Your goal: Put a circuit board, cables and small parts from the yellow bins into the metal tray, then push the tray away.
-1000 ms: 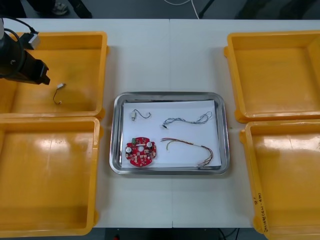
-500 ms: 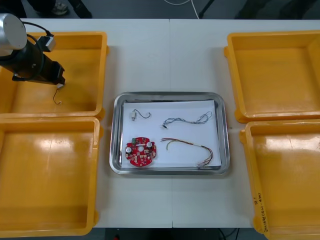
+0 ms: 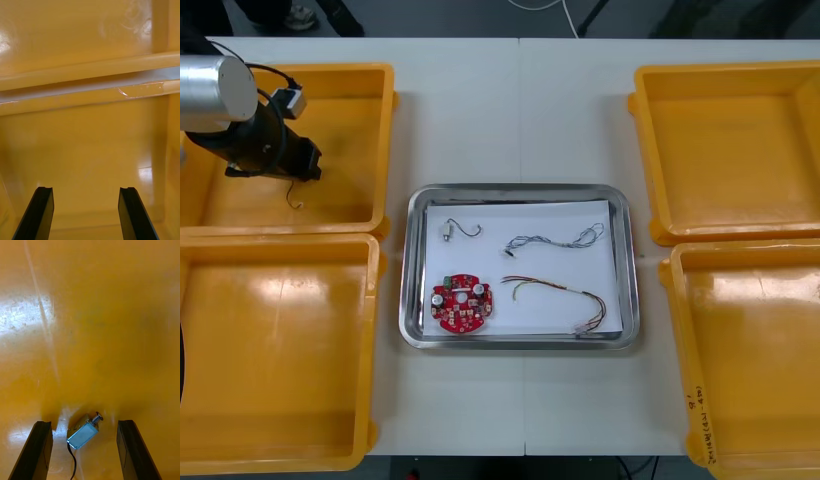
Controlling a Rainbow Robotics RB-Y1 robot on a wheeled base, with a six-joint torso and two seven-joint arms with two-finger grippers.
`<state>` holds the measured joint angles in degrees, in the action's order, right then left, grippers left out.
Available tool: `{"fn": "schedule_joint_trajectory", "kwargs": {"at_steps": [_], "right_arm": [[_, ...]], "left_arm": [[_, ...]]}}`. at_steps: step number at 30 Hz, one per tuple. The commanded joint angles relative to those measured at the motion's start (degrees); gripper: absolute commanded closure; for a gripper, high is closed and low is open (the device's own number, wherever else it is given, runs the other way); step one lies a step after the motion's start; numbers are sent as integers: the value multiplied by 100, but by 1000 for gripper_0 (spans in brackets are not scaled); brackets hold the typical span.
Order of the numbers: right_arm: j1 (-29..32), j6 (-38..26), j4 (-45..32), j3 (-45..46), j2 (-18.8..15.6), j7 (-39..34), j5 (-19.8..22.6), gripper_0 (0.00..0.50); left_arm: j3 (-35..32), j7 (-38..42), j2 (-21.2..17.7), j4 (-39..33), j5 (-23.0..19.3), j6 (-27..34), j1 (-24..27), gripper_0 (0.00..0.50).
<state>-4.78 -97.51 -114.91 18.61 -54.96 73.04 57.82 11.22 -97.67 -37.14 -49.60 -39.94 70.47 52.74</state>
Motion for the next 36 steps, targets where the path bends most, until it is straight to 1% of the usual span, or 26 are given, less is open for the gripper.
{"fn": "schedule_joint_trajectory", "kwargs": {"at_steps": [1, 13, 14, 15, 16, 17, 18, 19, 20, 21, 33, 36], "right_arm": [[100, 48, -23, 161, -252, 158, 72, 0], [100, 48, -23, 170, -252, 149, 80, 0], [100, 48, -23, 161, -252, 132, 80, 0], [100, 40, -23, 161, -252, 132, 72, 0], [100, 40, -23, 161, -260, 132, 63, 0], [109, 40, -23, 170, -252, 132, 63, 0], [100, 40, -23, 161, -252, 123, 54, 0], [109, 40, -23, 161, -252, 123, 63, 0], [100, 40, -23, 161, -260, 123, 63, 0], [109, 40, -23, 161, -252, 123, 63, 0], [109, 31, -23, 161, -252, 114, 72, 0], [109, 22, -23, 161, -252, 114, 72, 0]], "left_arm": [[64, 609, 66, 65, -66, -94, 307, 0], [64, 583, 84, 91, -75, -217, 298, 0], [64, 583, 93, 91, -84, -217, 307, 7], [64, 583, 93, 100, -93, -217, 307, 28], [64, 583, 93, 91, -101, -217, 307, 72], [73, 583, 84, 91, -110, -217, 307, 99], [82, 574, 93, 91, -119, -217, 307, 223], [99, 574, 84, 91, -119, -217, 307, 272], [108, 574, 93, 91, -136, -217, 307, 410], [117, 574, 84, 91, -145, -226, 307, 495], [117, 547, 84, 91, -189, -270, 263, 500], [117, 547, 58, 91, -189, -173, 272, 500]]}}
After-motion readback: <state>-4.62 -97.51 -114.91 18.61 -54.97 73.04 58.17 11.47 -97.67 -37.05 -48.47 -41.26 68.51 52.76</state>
